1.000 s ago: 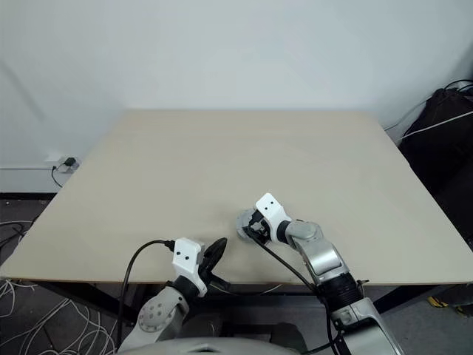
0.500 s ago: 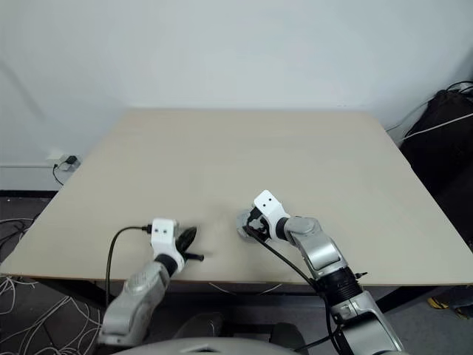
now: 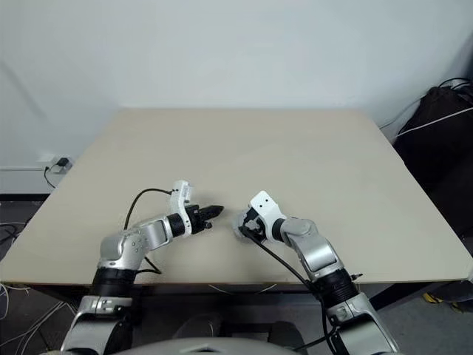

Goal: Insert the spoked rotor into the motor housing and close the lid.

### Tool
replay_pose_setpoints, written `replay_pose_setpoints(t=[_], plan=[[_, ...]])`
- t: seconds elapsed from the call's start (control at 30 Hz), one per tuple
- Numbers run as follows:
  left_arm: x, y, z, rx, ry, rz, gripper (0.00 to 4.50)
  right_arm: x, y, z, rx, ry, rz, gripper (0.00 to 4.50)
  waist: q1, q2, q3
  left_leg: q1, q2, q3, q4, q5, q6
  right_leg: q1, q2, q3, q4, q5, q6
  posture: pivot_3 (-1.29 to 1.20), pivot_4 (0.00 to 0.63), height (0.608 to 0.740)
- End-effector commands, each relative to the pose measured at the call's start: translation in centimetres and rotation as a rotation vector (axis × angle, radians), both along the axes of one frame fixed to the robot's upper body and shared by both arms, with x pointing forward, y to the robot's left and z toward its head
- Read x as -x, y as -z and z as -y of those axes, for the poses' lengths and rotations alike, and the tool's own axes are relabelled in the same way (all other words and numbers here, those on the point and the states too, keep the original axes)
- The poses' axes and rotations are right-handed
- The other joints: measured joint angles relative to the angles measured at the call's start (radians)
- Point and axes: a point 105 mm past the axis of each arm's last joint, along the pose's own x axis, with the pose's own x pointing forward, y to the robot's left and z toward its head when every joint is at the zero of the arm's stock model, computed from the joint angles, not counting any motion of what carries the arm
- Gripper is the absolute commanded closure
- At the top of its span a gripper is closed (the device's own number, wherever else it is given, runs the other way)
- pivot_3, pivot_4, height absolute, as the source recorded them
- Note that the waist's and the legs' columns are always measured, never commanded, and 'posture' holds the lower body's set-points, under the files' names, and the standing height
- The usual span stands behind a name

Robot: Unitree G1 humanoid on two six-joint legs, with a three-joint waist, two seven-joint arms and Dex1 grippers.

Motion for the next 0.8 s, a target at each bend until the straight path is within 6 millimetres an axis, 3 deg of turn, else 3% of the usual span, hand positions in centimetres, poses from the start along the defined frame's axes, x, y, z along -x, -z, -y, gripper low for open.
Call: replay_pose_setpoints(t=[0.03,0.6,0.8], plan=[[-0.7,-0.7,0.9,0.014,0.055,0.005,4.5,0.6,1.6,1.0,0.051,0.035,-0.062,1.3,0.0,0.0,0.0,0.0,0.0,0.0,0.0,0.0,0.0,0.0,0.0,0.0,0.0,0.0,0.0,0.0,0.0,0.74],[0.4,3.6,3.9,-0.143,0.116,-0.145,4.5,0.5,1.3,0.8,0.042,0.043,-0.048,1.3,-0.003,0.0,0.0,-0.001,0.0,-0.001,0.0,0.0,0.0,-0.001,-0.002,0.003,0.0,0.0,0.0,0.0,0.0,0.74],[0.6,3.8,4.2,-0.149,0.111,-0.155,4.5,0.5,1.3,0.7,0.041,0.039,-0.051,1.3,0.002,-0.001,-0.001,0.0,0.0,-0.001,0.0,0.0,0.0,0.0,-0.002,0.002,-0.001,0.0,0.0,0.0,0.0,0.74]])
